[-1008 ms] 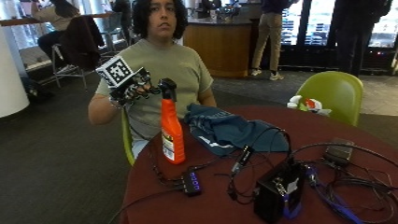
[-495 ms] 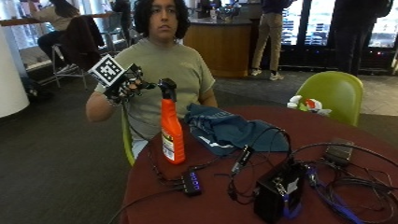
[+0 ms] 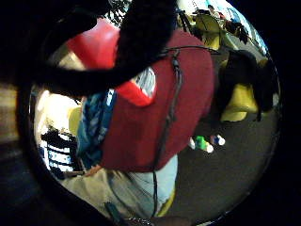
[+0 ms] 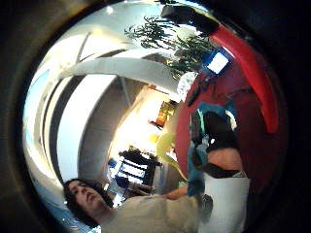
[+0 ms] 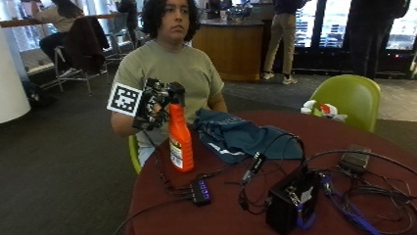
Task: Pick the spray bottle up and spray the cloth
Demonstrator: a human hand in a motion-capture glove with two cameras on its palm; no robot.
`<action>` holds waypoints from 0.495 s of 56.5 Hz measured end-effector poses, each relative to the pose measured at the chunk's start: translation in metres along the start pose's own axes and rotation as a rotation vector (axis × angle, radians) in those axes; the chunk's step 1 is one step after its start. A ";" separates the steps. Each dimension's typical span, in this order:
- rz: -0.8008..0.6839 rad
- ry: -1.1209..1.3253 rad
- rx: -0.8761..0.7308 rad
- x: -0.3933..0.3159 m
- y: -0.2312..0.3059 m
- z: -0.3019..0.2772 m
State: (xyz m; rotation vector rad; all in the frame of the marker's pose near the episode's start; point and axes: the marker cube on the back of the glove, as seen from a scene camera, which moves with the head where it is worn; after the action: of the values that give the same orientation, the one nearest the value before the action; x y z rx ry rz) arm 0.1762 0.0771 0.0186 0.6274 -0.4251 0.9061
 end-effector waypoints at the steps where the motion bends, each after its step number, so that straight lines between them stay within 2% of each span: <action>1: -0.005 -0.022 0.006 0.001 -0.006 0.002; 9: 0.037 -0.222 0.092 0.002 -0.052 0.020; 16: -0.138 -0.322 0.044 0.007 -0.064 0.033; 19: -0.079 -0.294 0.039 0.007 -0.069 0.036; 23: -0.044 -0.278 0.111 0.008 -0.087 0.044; 28: 0.074 -0.270 0.134 0.007 -0.101 0.051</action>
State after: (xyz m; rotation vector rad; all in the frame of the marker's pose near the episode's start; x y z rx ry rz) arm 0.2595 0.0008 0.0281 0.8663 -0.6365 0.9286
